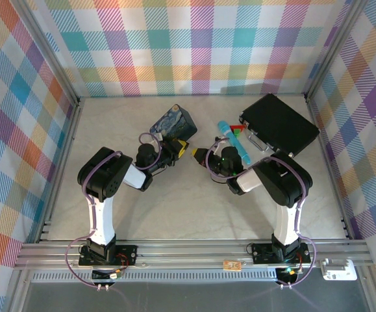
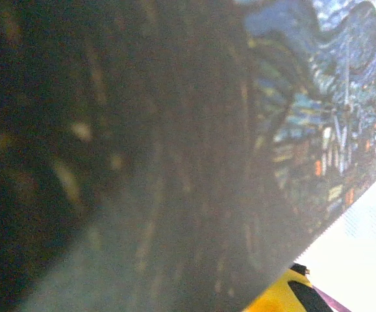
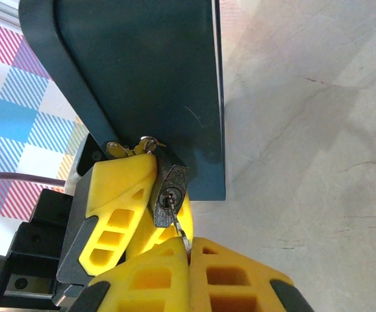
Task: Unlock the padlock with the key
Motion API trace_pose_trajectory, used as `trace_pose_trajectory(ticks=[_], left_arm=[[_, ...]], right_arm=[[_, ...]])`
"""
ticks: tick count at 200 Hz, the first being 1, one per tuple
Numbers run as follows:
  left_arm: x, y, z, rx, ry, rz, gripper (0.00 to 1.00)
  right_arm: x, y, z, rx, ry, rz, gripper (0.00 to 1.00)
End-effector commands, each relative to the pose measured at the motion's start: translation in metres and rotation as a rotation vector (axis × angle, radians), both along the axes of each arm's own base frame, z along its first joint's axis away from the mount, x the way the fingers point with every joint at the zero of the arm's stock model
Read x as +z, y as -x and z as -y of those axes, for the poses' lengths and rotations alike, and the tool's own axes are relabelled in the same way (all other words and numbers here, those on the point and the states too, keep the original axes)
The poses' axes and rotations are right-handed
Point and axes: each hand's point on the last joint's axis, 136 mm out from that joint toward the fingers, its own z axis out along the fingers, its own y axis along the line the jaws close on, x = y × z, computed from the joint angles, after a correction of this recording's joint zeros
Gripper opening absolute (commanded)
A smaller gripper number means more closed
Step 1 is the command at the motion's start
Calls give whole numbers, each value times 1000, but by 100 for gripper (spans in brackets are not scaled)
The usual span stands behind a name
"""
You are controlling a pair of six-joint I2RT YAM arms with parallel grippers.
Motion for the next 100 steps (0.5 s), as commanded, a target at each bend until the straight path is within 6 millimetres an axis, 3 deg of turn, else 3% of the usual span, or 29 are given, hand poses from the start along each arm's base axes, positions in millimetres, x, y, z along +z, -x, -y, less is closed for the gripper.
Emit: trace_pose_trajectory(ticks=[1,39,66,100], left_arm=[[14,15,20,-117,36,-2,0],[8,28,26,-171,-9,-13,0],[11,24,25,-148,1,-2,0],[22,15,29,-130,27,15,0]], right_arm=[[24,0,-14,82,-70,2,0],[31,-12,-8,96,-135,-141,0],[33,-13,-10,99,-163,-199,0],[37,-14,-10,104,-173,-111,0]])
